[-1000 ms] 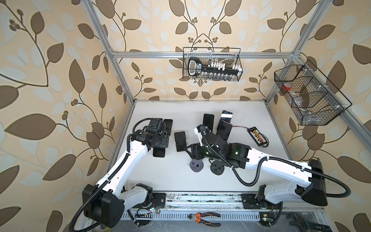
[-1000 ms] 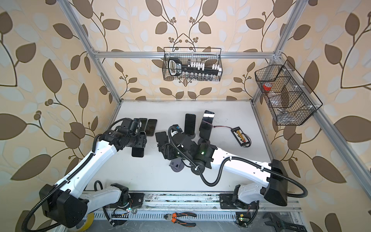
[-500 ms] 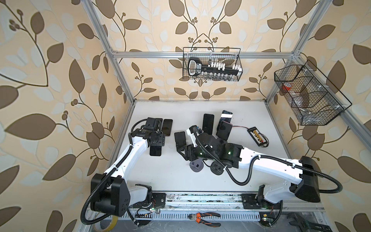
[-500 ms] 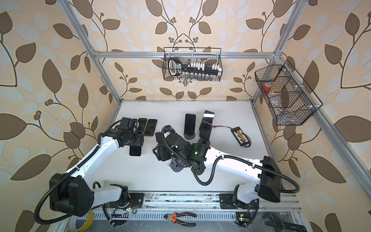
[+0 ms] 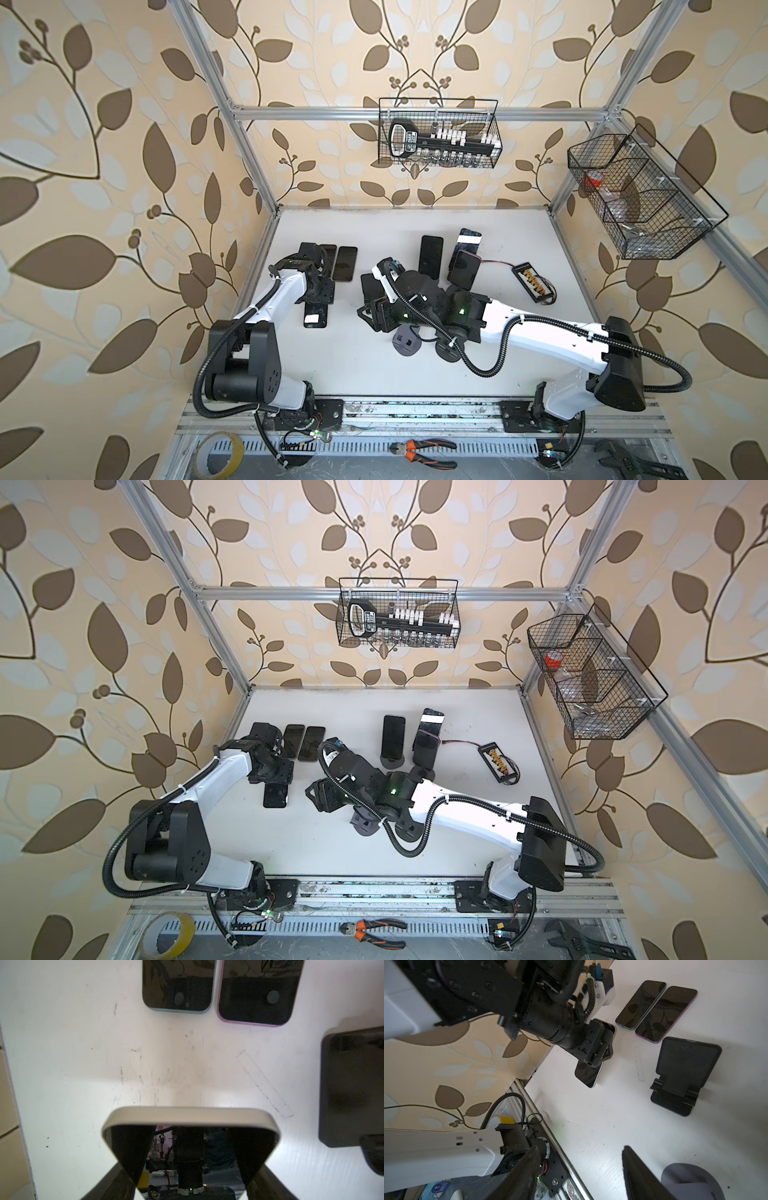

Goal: Remove the phone from the phone stand
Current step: Place the phone at the middle-left of the table.

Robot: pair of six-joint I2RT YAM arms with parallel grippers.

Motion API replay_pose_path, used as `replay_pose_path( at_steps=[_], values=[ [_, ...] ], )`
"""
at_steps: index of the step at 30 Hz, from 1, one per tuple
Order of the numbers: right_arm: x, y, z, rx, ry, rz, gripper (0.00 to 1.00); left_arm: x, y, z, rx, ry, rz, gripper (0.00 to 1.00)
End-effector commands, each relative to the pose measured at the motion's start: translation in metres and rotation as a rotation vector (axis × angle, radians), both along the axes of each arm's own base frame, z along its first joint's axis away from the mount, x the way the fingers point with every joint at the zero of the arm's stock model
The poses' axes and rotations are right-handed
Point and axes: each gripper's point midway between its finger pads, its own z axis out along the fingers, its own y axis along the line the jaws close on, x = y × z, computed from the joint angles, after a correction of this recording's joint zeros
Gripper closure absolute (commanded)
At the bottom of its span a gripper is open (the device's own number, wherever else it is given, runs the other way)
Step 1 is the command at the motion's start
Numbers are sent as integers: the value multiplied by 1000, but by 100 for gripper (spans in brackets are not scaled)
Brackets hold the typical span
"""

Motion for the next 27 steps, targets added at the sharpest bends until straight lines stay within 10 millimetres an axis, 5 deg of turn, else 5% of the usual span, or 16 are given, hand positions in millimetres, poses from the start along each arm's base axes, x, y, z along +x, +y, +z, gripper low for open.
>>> replay_pose_path(
  at_steps=[1, 27],
  values=[
    [-2, 6, 7, 10, -13, 26, 36, 15, -1, 5, -17, 1, -27, 43],
    [-2, -5, 3, -26, -26, 12, 36, 28, 30, -38, 93, 161, -8, 37]
  ],
)
